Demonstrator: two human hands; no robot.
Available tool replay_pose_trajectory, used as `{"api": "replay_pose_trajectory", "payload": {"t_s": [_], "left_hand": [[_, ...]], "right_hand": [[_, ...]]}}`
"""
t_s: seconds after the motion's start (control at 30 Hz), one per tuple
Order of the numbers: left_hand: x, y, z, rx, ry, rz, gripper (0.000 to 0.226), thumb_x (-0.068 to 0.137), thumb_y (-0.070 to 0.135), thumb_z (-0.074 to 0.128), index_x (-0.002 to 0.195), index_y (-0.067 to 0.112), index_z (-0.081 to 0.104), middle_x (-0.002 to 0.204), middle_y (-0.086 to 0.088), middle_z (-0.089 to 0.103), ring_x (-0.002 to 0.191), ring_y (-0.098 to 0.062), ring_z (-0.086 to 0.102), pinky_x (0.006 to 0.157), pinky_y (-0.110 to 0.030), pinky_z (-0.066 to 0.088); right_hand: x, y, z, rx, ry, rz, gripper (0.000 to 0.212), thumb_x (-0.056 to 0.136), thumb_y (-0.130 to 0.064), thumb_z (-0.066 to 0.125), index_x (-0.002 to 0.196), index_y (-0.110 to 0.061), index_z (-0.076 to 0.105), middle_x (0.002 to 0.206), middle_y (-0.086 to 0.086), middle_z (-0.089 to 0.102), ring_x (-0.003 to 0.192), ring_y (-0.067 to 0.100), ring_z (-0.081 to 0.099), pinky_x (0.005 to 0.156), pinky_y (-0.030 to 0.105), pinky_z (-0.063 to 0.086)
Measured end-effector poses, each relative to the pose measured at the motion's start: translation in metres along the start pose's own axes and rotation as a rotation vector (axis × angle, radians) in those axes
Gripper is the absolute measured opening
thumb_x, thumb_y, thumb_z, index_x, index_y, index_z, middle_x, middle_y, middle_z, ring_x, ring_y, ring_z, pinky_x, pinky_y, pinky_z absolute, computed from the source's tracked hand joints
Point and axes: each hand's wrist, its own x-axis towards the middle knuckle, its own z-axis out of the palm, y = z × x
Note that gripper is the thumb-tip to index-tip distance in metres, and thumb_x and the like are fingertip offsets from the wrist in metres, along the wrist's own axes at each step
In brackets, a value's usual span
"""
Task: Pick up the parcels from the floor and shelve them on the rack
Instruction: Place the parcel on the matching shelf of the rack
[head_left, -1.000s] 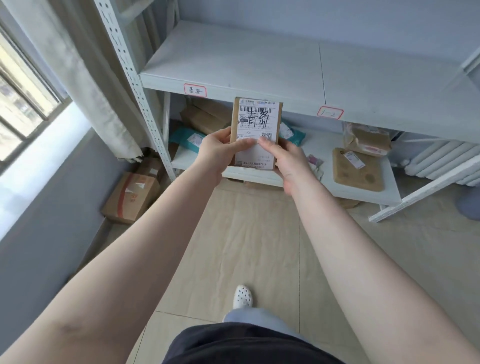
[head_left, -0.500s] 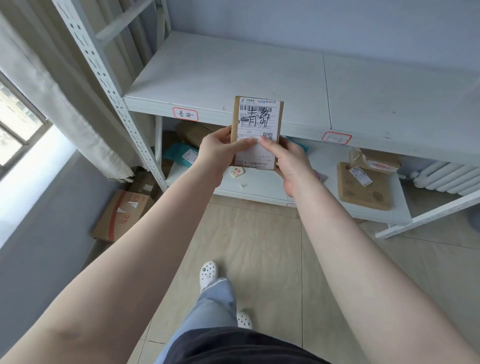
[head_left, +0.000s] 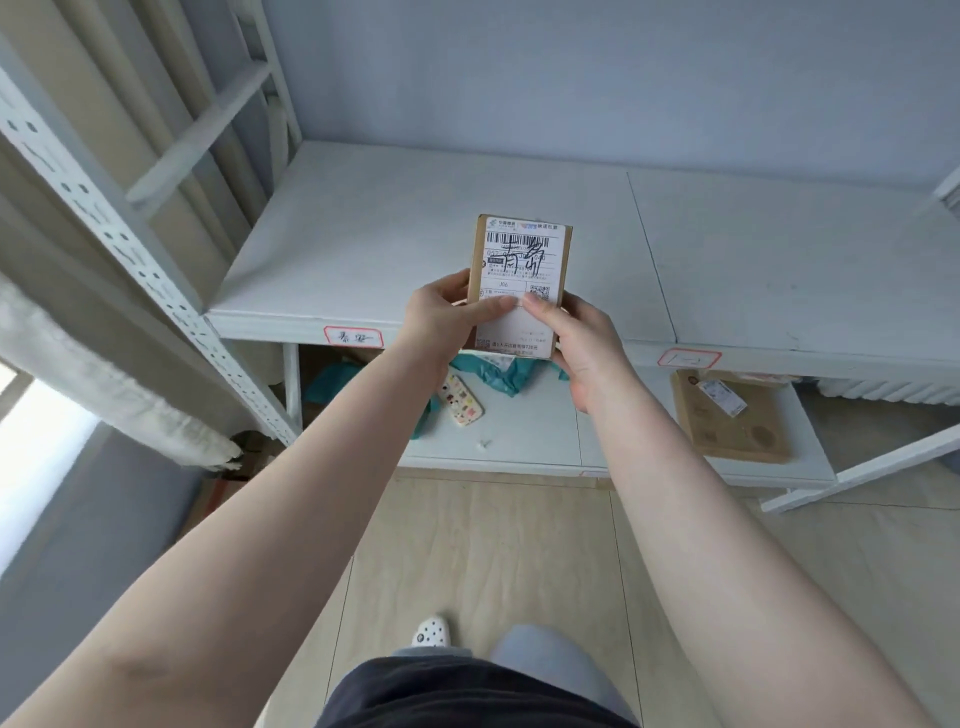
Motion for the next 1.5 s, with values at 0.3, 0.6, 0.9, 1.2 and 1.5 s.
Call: {"api": "replay_pose_trajectory", "payload": {"t_s": [0.3, 0.6, 0.9, 1.2, 1.5], "left_hand": [[0.053, 0.013, -0.004, -0.039, 0.040, 0.013, 0.060, 0.072, 0.002, 0.082, 0.128, 0.004, 0.060, 0.117, -0.008, 0.070, 0.085, -0.017, 0.071, 0.064, -0.025, 0.060], [0.070, 0.015, -0.005, -0.018, 0.124, 0.029, 0.068, 0.069, 0.002, 0.084, 0.130, 0.004, 0.054, 0.120, -0.007, 0.065, 0.092, -0.017, 0.068, 0.070, -0.027, 0.060], [0.027, 0.030, -0.016, 0.260, 0.070, 0.249, 0.066, 0.066, 0.015, 0.087, 0.121, 0.018, 0.051, 0.120, 0.007, 0.063, 0.101, 0.004, 0.058, 0.070, -0.010, 0.053], [-0.016, 0.074, -0.028, 0.371, 0.022, 0.441, 0.067, 0.064, 0.026, 0.088, 0.119, 0.017, 0.051, 0.122, 0.009, 0.062, 0.106, 0.006, 0.057, 0.076, -0.010, 0.053], [-0.056, 0.114, -0.035, 0.352, -0.048, 0.554, 0.068, 0.055, 0.041, 0.084, 0.111, 0.025, 0.050, 0.118, 0.014, 0.062, 0.102, 0.011, 0.058, 0.076, -0.013, 0.054]], "right_hand": [[0.054, -0.013, 0.001, -0.047, -0.027, -0.026, 0.030, 0.079, -0.017, 0.075, 0.108, -0.017, 0.069, 0.097, 0.001, 0.076, 0.083, 0.017, 0.074, 0.070, 0.029, 0.057], [0.085, -0.021, 0.001, -0.171, -0.075, -0.016, 0.059, 0.067, -0.028, 0.082, 0.122, -0.017, 0.062, 0.109, -0.001, 0.074, 0.102, 0.021, 0.070, 0.094, 0.043, 0.054], [0.042, -0.029, -0.006, -0.275, -0.055, -0.212, 0.065, 0.065, -0.024, 0.086, 0.122, -0.016, 0.054, 0.110, -0.006, 0.071, 0.106, 0.009, 0.065, 0.094, 0.038, 0.053], [-0.011, -0.071, 0.006, -0.387, -0.012, -0.386, 0.058, 0.070, -0.031, 0.083, 0.118, -0.020, 0.053, 0.111, -0.012, 0.068, 0.099, -0.002, 0.063, 0.081, 0.020, 0.051], [-0.056, -0.104, 0.022, -0.402, 0.057, -0.503, 0.056, 0.068, -0.034, 0.084, 0.115, -0.025, 0.053, 0.110, -0.015, 0.068, 0.105, 0.000, 0.062, 0.092, 0.031, 0.050]]}}
